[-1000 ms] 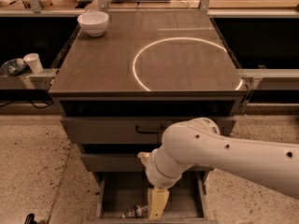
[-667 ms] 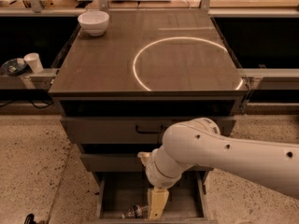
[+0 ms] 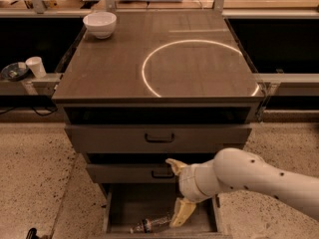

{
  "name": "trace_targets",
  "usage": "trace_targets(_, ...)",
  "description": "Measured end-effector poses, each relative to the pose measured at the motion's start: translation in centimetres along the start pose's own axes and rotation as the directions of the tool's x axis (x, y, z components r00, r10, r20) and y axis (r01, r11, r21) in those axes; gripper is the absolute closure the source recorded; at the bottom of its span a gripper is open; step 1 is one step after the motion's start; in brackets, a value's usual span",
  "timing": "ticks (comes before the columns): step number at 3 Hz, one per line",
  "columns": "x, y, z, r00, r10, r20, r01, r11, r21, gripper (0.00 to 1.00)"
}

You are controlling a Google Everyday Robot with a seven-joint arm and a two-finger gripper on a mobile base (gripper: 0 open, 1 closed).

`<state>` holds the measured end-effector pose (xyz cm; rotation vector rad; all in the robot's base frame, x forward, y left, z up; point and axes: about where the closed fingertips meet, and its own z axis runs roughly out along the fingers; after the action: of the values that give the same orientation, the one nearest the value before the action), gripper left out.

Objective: Pick water bottle from bottom drawer and place on counter

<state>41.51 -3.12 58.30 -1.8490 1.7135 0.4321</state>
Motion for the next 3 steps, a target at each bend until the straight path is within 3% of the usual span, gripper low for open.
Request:
trace_targets(1,8.2,0.8,-0.3,0.999,0.027,-0.023,-0.025,0.9967,0.077,0.00)
trace_targets(2,7.3,0.5,-0.2,1.000,0.024,-0.012,-0.023,0.9970,0.074,0.00)
trace_targets(3,7.4,-0.8,2.2,0.991,0.009,0.131,-0.006,0.9998,-0.019,0.00)
